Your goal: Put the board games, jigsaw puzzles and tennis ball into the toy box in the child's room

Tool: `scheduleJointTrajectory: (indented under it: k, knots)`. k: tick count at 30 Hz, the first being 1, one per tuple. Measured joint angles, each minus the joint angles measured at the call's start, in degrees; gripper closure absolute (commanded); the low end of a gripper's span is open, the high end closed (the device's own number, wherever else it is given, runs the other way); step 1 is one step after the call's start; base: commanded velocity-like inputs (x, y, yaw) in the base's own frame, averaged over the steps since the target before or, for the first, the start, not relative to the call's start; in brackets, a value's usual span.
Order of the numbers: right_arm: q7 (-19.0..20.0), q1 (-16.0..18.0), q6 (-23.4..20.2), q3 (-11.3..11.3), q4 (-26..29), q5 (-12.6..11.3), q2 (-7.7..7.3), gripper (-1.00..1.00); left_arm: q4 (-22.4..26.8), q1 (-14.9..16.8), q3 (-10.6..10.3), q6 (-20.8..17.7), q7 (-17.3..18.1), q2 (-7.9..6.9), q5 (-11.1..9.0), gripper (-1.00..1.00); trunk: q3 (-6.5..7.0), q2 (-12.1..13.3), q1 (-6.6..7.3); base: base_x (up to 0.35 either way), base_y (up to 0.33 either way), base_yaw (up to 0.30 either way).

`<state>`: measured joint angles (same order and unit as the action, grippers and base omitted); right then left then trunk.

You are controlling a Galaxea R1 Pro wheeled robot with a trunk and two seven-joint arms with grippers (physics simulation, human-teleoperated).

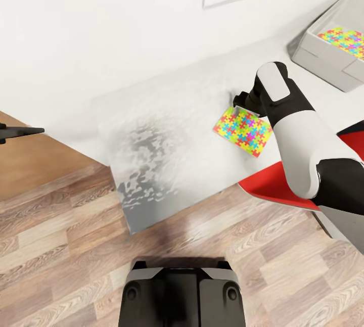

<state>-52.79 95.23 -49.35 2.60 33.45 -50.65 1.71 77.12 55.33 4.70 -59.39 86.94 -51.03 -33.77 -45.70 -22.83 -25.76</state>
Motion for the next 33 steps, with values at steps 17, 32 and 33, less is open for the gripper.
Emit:
scheduleJointTrajectory:
  k: [17, 32, 33]
  knots:
    - [0.01, 0.00, 0.00, 0.02, 0.00, 0.01, 0.00, -1.00, -0.02, 0.00, 0.00, 0.00, -0.02, -0.01, 0.02, -1.00, 0.00, 0.00, -0.02, -0.201, 0.074, 0.000]
    - [-0.01, 0.00, 0.00, 0.01, 0.00, 0.00, 0.06, -1.00, -0.03, 0.00, 0.00, 0.00, -0.01, 0.00, -0.02, -1.00, 0.00, 0.00, -0.01, -0.134, 0.176, 0.000]
    - [-0.02, 0.00, 0.00, 0.00, 0.00, 0.00, 0.05, -1.00, -0.03, 0.00, 0.00, 0.00, -0.01, 0.00, -0.02, -1.00, 0.00, 0.00, -0.01, -0.130, 0.101, 0.000]
